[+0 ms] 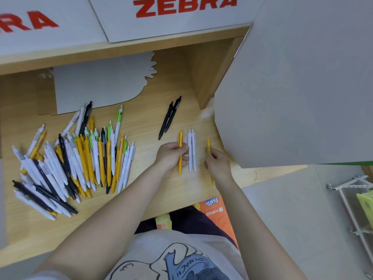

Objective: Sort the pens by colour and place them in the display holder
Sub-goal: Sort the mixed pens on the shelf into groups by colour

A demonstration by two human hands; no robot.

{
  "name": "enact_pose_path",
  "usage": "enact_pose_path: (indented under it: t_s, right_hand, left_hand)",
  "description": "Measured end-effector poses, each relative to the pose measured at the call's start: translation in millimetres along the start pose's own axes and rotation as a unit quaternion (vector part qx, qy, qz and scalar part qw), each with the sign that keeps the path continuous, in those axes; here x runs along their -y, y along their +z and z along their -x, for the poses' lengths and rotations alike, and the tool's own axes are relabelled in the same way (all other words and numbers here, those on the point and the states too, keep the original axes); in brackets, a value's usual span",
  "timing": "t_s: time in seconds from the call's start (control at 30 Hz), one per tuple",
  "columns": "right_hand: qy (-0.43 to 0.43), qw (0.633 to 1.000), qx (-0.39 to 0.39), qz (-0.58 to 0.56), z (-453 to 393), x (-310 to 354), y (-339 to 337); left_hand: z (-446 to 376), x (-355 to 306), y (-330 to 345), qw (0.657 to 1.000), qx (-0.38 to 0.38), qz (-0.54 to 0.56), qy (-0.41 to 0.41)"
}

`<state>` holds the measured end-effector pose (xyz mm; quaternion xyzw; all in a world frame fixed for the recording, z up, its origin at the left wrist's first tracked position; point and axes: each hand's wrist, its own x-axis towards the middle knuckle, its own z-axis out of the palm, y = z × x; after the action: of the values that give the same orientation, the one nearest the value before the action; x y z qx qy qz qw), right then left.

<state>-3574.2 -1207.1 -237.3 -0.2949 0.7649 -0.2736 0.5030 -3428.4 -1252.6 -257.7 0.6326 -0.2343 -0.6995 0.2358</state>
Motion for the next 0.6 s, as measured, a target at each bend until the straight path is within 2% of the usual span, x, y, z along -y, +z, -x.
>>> enact_pose_path:
  t_s: [0.1,0.2,0.33,0.4,0.43,0.5,0.6]
  right_hand:
    - [-0.030,0.999,-0.010,0.000,-1,2,1]
    - [-0.035,0.999,-0.022,-0.032,1,5,3]
    - [-0.013,0.996,0.007,-0.091,8,9,16]
    - [-0.011,0.997,0.034,-0.074,12,11,33]
    - [-0.010,0.997,0.054,-0.056,14,11,45]
    - [-0.001,0.994,0.103,-0.032,19,14,73]
    - [0.022,0.988,0.150,-0.013,30,25,117]
  left_hand:
    - [-1,0,0,0.999,0.036,0.009,-0.017]
    - [1,0,-10,1.000,0.020,0.016,-0.015]
    - [19,-2,-40,1.000,0.027,-0.003,0.000]
    - [29,-1,-64,1.000,0.015,-0.014,0.008]
    - [34,0,-76,0.999,-0.007,-0.029,0.018]
    - [41,5,-105,0.987,-0.099,-0.110,0.063]
    - [56,12,-149,0.934,-0.238,-0.235,0.123]
